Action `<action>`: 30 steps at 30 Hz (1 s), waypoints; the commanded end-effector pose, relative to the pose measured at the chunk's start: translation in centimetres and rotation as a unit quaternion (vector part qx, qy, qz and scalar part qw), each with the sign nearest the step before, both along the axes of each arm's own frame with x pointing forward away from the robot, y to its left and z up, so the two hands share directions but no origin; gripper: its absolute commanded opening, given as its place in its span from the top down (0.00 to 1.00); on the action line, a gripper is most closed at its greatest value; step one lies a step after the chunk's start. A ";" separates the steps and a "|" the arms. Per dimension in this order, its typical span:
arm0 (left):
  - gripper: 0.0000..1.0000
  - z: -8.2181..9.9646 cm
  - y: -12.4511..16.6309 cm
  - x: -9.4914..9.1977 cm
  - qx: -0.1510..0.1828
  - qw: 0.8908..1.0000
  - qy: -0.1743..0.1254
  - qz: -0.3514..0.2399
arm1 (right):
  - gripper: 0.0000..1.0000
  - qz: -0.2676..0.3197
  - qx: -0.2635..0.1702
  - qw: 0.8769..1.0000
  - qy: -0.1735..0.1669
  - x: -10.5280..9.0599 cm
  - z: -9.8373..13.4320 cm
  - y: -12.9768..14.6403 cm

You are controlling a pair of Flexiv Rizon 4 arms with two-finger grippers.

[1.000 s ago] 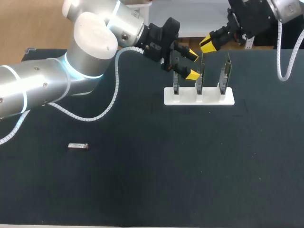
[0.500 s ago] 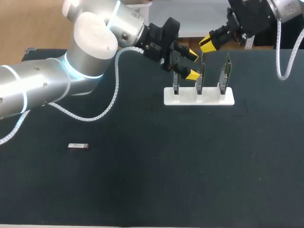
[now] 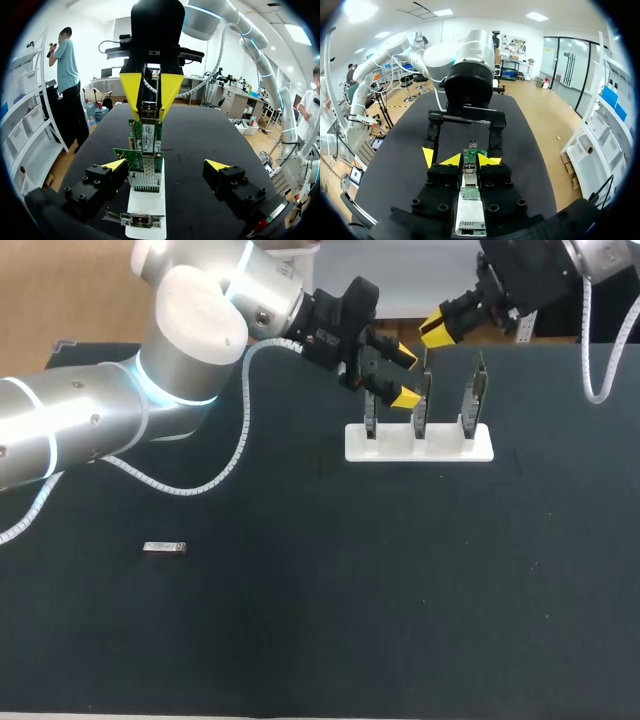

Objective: Pick up the optical module with the left hand, and insert it into the network port with the right hand.

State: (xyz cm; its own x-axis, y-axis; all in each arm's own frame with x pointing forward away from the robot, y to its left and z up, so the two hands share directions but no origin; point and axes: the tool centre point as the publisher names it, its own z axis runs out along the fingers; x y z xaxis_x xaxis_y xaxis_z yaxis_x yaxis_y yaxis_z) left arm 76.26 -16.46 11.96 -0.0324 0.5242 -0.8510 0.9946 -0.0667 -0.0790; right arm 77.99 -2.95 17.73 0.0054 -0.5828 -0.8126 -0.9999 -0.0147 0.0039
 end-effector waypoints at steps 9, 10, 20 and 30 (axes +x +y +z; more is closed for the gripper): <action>0.00 0.0 0.0 0.2 0.002 1.000 0.001 -0.002 | 1.00 0.003 -0.009 1.000 -0.001 -0.2 -0.5 0.1; 0.00 0.0 0.0 0.2 0.002 1.000 0.001 -0.002 | 1.00 0.003 -0.010 1.000 -0.001 -0.2 -0.6 0.1; 0.00 0.0 0.0 0.2 0.002 1.000 0.001 -0.002 | 1.00 -0.003 -0.012 1.000 0.005 -0.3 -1.2 0.0; 0.00 0.0 0.0 0.2 0.002 1.000 0.001 -0.002 | 0.00 -0.006 -0.006 1.000 0.009 -0.6 -1.2 0.0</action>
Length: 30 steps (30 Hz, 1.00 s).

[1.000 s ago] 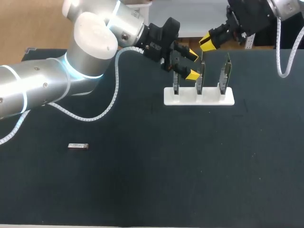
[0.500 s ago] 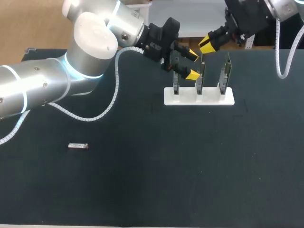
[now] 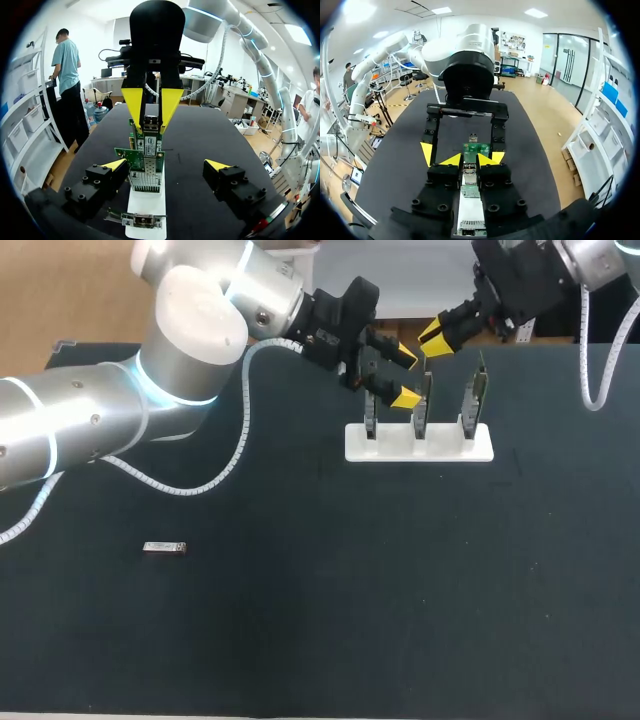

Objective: Pick up the optical module with the left hand, and insert it into the network port with the right hand.

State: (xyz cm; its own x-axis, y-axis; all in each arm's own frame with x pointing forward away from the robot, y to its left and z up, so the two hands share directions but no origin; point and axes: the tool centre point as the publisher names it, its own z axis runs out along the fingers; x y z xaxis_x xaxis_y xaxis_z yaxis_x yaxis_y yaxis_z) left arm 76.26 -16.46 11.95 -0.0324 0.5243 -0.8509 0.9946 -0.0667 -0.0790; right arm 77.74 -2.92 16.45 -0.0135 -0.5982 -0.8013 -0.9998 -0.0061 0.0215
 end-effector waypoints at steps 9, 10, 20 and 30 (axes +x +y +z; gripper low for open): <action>0.00 0.0 0.0 0.2 0.002 1.000 0.001 -0.002 | 0.00 -0.018 0.032 0.999 0.013 -0.5 1.6 -0.5; 0.00 0.0 0.0 0.2 0.002 1.000 0.001 -0.002 | 0.00 -0.017 0.039 0.999 0.013 -0.6 1.9 -0.6; 0.00 0.0 0.0 0.2 0.002 1.000 0.001 -0.002 | 0.80 0.004 0.082 0.997 0.013 -0.8 5.3 -1.2; 0.00 0.0 0.0 0.2 0.002 1.000 0.001 -0.002 | 1.00 0.007 0.061 0.998 0.008 -0.4 4.1 -0.8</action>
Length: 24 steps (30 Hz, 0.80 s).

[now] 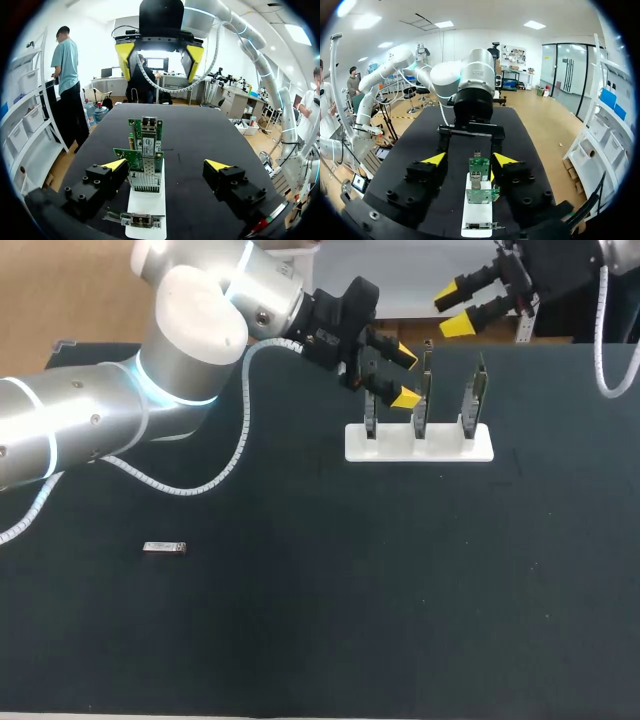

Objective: Pick up the optical module with the left hand, and insert it into the network port with the right hand.

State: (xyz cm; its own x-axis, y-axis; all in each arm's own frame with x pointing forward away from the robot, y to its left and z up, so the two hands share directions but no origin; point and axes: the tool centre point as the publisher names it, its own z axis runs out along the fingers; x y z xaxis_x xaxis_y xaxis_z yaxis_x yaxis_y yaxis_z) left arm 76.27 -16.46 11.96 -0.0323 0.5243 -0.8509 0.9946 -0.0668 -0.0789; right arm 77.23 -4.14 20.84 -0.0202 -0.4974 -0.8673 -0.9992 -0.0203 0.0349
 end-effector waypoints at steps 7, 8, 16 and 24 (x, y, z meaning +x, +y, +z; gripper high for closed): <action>0.00 0.0 0.0 0.2 0.002 1.000 0.001 -0.002 | 1.00 0.011 0.003 1.000 -0.009 0.6 -0.9 0.8; 0.00 0.0 0.0 0.2 0.002 1.000 0.001 -0.002 | 1.00 0.012 0.001 1.000 -0.011 0.6 -1.0 0.9; 0.00 0.0 0.0 0.2 0.002 1.000 0.001 -0.002 | 1.00 0.018 -0.008 1.000 -0.008 0.9 -1.6 1.4; 0.00 0.0 0.0 0.2 0.002 1.000 0.001 -0.002 | 1.00 0.021 -0.015 1.000 0.000 1.1 -2.2 1.6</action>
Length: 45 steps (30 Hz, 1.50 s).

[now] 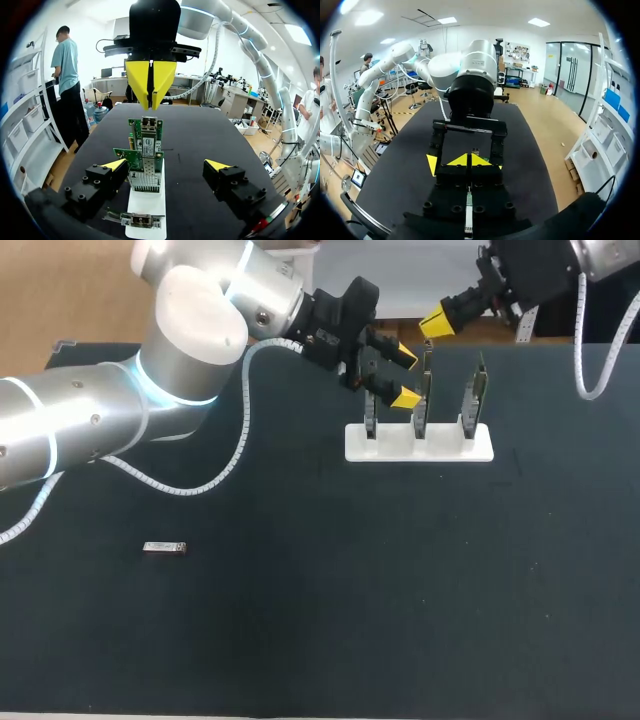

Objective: Pick up the optical module with the left hand, and insert it into the network port with the right hand.

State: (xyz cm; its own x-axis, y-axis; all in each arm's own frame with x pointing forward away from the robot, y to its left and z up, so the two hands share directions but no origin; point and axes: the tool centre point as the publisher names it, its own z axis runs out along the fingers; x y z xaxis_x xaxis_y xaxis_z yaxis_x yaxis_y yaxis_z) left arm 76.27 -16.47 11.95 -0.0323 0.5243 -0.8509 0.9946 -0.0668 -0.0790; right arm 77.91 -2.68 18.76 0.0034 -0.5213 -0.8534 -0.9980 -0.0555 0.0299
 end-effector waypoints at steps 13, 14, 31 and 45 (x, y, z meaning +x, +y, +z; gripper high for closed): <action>0.00 0.0 0.0 0.2 0.002 1.000 0.001 -0.002 | 1.00 0.003 -0.008 1.000 0.012 0.0 -0.7 -0.1; 0.00 0.0 0.0 0.2 0.002 1.000 0.001 -0.002 | 1.00 0.002 -0.008 1.000 0.013 0.0 -0.8 -0.1; 0.00 0.0 0.0 0.2 0.002 1.000 0.001 -0.002 | 1.00 -0.010 -0.010 0.999 0.036 -0.4 -2.4 -0.2; 0.00 0.0 0.0 0.2 0.002 1.000 0.001 -0.002 | 1.00 -0.016 -0.015 0.998 0.064 -0.7 -4.7 -0.5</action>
State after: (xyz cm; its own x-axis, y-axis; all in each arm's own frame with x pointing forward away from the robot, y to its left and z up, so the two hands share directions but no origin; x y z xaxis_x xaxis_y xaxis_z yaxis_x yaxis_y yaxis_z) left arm 76.27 -16.46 11.95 -0.0323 0.5243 -0.8509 0.9946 -0.0668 -0.0790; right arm 77.10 -3.16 14.52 -0.1188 -0.5451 -0.8299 -0.9880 -0.0180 0.1533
